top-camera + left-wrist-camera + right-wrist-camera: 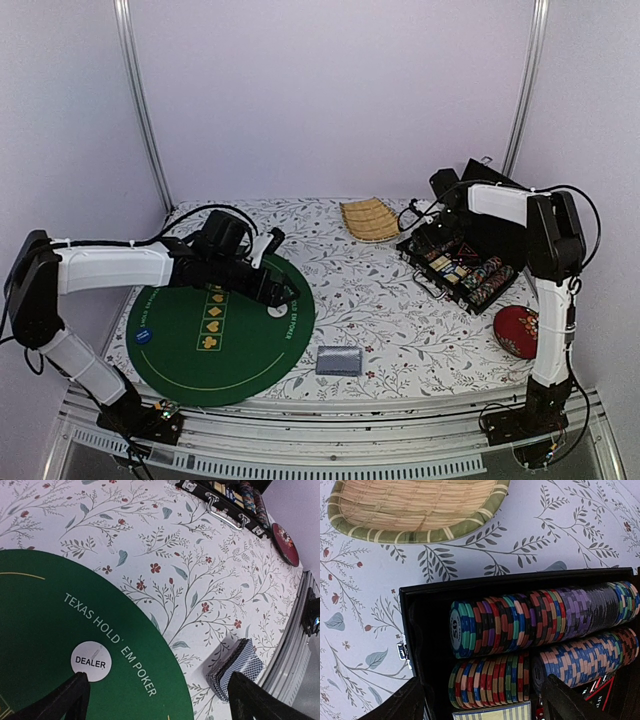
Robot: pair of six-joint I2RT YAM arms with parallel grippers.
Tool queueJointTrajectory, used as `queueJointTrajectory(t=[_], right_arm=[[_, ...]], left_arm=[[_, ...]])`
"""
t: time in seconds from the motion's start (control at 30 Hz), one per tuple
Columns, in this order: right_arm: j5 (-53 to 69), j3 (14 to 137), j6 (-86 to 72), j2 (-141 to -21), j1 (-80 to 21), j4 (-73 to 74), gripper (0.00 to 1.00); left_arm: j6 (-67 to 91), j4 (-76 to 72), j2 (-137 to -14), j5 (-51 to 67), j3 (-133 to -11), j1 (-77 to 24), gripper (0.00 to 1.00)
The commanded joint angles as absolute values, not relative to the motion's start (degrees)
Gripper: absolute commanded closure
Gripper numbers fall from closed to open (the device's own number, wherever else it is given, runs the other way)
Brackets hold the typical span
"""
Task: Distribute texas hold em gaming equipment
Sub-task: Pick up the pile of poker chips from the chip case.
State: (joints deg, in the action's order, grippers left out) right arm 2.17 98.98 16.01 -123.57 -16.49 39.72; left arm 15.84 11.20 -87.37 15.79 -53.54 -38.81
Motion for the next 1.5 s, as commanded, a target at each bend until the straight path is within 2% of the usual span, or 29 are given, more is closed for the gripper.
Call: queueJointTrajectory(t=[0.0, 0.4, 0.6, 0.83, 0.93, 1.13, 1.47], right_arm=[[1.3, 101.3, 17.1, -126.0, -16.8, 41.7, 0.21], [-2.5, 101.8, 17.1, -128.5, -16.8, 42.4, 0.35], [-3.0, 101.9, 17.5, -129.2, -16.8, 42.2, 0.35], [-2.5, 102.8, 17.3, -133.2, -16.9, 41.4, 0.45], [-3.7, 104.5, 17.0, -134.0, -16.9, 42.2, 0.55], [-1.6, 104.0, 15.8, -132.6, -16.9, 43.0, 0.95], [5.9, 106.6, 9.9, -119.8, -16.8, 42.5, 0.98]], left_arm=[[14.4, 11.1, -88.5, 17.3, -54.7, -37.8, 0.02], [14.6, 11.1, -88.5, 17.8, -54.0, -36.8, 0.02], [14.7, 11.0, -88.4, 18.0, -53.7, -36.7, 0.02], [14.6, 10.9, -88.8, 18.1, -54.0, -36.6, 0.02], [14.5, 11.0, -88.5, 18.0, -54.0, -36.5, 0.02], [14.4, 10.7, -88.0, 18.3, -53.6, -36.5, 0.02], [10.4, 9.2, -83.0, 16.3, -54.1, -36.4, 0.04]])
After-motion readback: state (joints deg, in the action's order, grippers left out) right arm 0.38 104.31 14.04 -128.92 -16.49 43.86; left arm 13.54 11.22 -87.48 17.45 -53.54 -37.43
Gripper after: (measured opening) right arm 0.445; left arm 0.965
